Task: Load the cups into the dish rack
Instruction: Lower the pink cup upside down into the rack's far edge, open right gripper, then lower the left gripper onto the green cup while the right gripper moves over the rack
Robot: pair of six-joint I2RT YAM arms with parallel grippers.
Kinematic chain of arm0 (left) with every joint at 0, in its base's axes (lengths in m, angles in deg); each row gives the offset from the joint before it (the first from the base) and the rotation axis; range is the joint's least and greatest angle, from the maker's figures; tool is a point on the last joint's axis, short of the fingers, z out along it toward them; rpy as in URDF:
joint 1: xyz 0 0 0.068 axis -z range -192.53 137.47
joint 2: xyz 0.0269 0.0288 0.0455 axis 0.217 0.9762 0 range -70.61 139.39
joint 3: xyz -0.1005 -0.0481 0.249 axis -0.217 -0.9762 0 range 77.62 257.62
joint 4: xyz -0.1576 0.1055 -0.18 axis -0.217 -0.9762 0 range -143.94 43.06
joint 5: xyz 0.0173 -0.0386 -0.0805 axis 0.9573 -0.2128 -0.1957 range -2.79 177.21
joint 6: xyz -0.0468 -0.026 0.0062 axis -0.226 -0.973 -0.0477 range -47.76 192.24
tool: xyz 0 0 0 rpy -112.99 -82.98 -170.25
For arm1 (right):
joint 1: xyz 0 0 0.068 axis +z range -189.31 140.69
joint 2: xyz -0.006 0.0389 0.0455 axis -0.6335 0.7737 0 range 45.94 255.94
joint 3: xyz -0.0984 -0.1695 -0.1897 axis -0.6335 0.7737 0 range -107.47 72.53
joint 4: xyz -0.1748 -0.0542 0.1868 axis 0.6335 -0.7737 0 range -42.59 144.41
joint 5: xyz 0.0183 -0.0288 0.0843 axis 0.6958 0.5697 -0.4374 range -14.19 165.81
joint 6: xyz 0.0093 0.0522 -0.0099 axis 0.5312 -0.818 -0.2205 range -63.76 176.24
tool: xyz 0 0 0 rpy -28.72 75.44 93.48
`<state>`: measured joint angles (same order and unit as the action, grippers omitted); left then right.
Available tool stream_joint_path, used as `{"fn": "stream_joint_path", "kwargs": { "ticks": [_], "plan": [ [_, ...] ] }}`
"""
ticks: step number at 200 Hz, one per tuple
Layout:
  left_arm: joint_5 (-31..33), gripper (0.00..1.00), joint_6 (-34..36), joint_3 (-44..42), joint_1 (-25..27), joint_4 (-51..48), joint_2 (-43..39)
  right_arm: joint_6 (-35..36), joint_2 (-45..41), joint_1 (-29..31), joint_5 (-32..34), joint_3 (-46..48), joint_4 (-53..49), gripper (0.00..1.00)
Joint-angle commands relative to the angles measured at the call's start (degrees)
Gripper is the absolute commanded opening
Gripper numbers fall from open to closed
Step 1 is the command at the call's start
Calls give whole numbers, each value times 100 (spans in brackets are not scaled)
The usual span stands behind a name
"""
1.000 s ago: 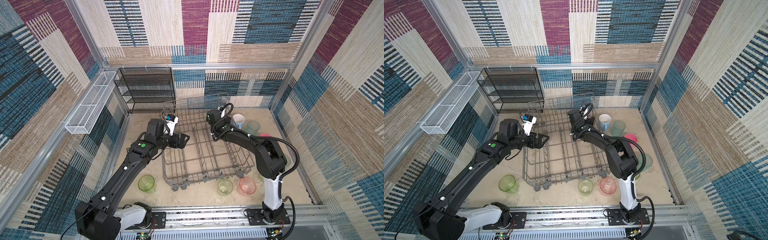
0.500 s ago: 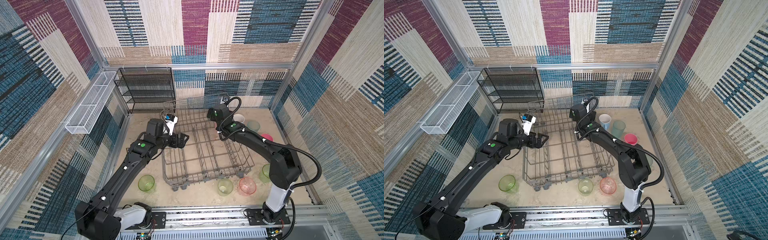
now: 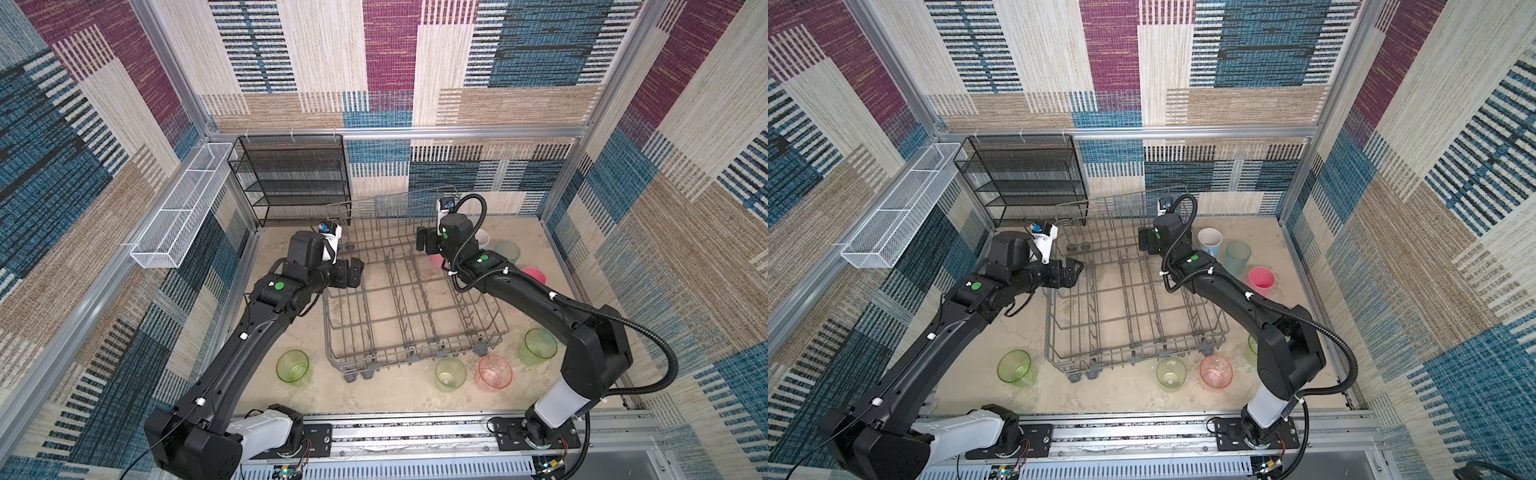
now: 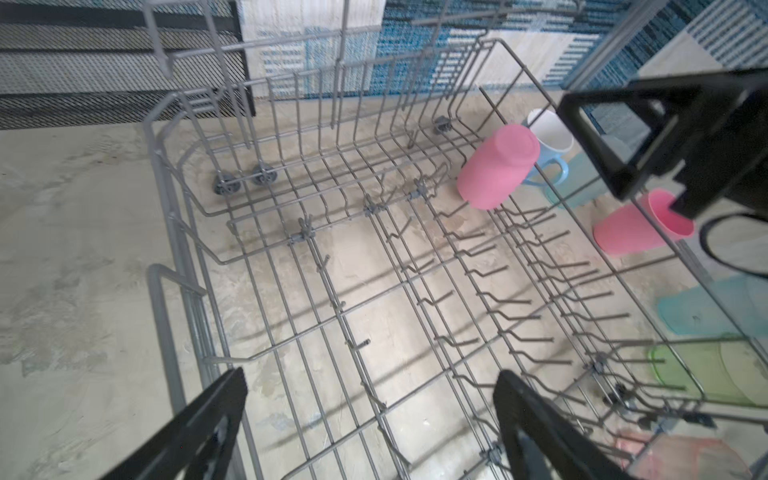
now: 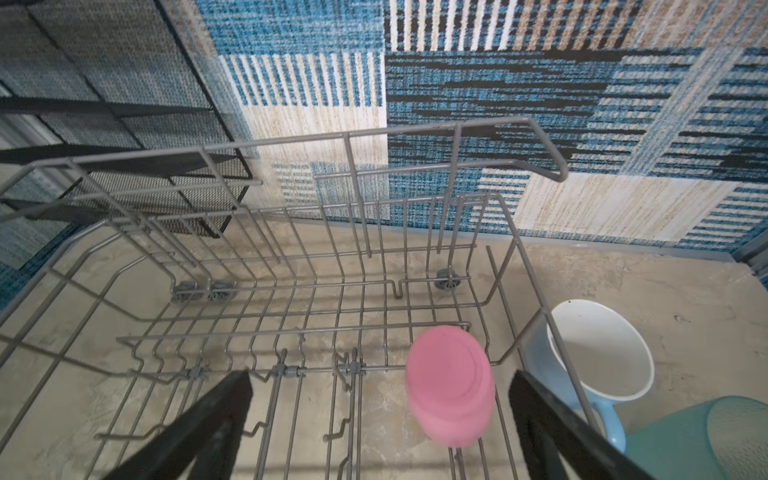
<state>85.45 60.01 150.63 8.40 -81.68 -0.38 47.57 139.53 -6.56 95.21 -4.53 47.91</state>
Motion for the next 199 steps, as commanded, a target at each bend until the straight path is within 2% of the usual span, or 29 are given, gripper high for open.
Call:
{"fn": "stream_joint_path", "kwargs": {
  "ticks": [1,32,90,139,168,199],
  "plan": [
    [629,94,-341,279,-10,-888,68,465,-231,7,-557,276,449,99],
    [1104,92,-713,532,-10,-1751,1,872,-657,13,-1581,958,1172,99],
    [1799,89,-1489,1061,-38,-3469,-19,1943,-1292,225,-3106,1993,2188,99],
    [1701,88,-2012,1337,-196,-4758,38,2638,-1785,448,-4434,2613,2491,98],
    [1414,82,-2269,1164,-348,-5159,96,2859,-1810,638,-4476,2514,2197,98],
    [893,81,-2783,756,-484,-5333,-28,2915,-1910,796,-4397,2494,2092,98]
  ]
}}
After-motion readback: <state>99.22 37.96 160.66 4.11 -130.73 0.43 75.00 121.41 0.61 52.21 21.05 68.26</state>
